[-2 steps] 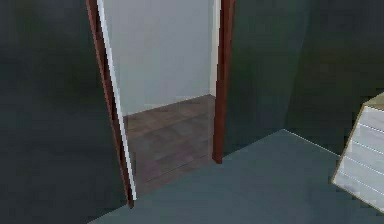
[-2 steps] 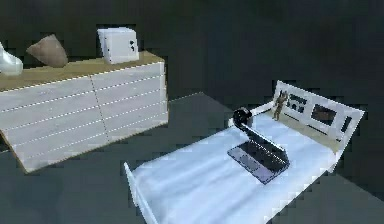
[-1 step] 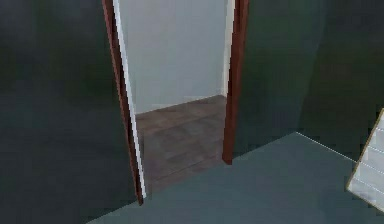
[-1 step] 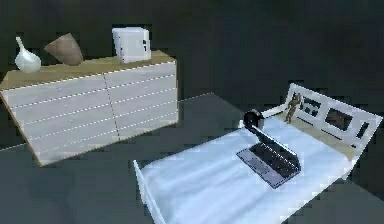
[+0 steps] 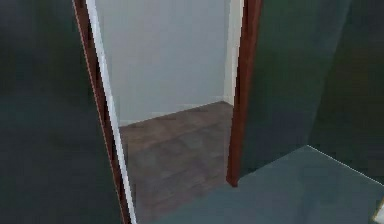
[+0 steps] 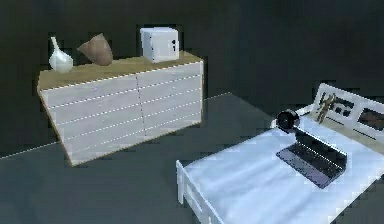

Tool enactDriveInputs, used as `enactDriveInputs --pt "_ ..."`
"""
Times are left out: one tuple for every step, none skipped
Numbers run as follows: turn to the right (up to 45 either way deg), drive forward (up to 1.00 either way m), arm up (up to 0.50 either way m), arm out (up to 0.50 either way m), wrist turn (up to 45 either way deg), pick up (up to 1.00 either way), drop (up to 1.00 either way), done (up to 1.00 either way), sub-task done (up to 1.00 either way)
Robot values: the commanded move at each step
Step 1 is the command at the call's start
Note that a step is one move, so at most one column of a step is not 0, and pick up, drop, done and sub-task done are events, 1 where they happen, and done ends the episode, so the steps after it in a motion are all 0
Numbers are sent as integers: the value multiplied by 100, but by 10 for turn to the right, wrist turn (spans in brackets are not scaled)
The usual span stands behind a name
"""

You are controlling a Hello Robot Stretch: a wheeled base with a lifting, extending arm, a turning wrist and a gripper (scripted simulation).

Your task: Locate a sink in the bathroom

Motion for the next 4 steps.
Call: enactDriveInputs --pt "-60 0 0 0 0 0 0 0 0" --pt "0 100 0 0 0 0 0 0 0" --pt "-270 0 0 0 0 0 0 0 0" --pt "-30 0 0 0 0 0 0 0 0"
